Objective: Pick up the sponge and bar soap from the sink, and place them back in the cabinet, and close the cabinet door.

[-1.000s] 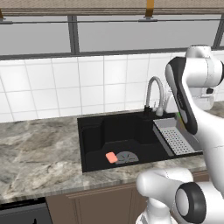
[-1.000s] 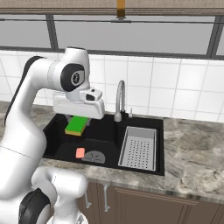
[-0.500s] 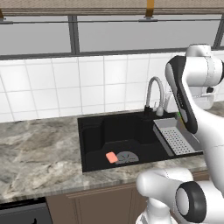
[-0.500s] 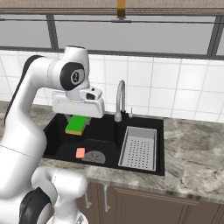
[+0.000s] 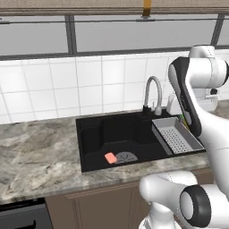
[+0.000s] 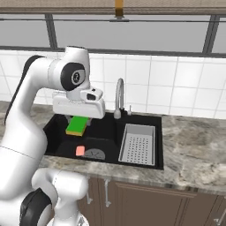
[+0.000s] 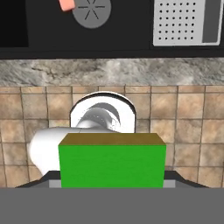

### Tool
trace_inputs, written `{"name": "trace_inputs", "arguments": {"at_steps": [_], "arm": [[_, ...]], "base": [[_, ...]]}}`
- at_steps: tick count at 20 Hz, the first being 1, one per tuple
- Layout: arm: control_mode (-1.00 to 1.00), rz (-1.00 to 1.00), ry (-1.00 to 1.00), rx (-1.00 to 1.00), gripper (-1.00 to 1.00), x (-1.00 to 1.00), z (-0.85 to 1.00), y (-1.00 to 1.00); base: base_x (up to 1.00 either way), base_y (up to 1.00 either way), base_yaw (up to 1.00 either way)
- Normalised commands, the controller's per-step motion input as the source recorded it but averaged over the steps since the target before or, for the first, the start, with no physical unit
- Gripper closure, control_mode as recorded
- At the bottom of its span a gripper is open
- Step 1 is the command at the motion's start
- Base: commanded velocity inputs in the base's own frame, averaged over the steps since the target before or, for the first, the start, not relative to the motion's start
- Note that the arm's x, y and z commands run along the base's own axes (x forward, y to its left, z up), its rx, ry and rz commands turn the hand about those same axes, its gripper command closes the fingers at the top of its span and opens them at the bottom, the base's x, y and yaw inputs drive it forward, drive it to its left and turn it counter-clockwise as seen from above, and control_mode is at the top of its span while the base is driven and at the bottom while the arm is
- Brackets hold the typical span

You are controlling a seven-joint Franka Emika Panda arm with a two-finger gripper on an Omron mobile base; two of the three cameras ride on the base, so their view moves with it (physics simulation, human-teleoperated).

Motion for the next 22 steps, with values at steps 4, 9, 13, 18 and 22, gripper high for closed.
{"name": "trace_inputs", "arguments": {"at_steps": [4,9,13,18,22], "arm": [[1.0,0.0,0.0,0.0,1.0,0.0,0.0,0.0],[1.0,0.0,0.0,0.0,1.0,0.0,0.0,0.0],[1.0,0.0,0.0,0.0,1.0,0.0,0.0,0.0],[1.0,0.0,0.0,0.0,1.0,0.0,0.0,0.0],[1.0,0.0,0.0,0.0,1.0,0.0,0.0,0.0]], "base": [[-0.53,0.0,-0.22],[-0.4,-0.04,-0.27],[-0.23,0.0,-0.32],[-0.02,0.0,-0.36],[0.0,0.0,-0.41]]}}
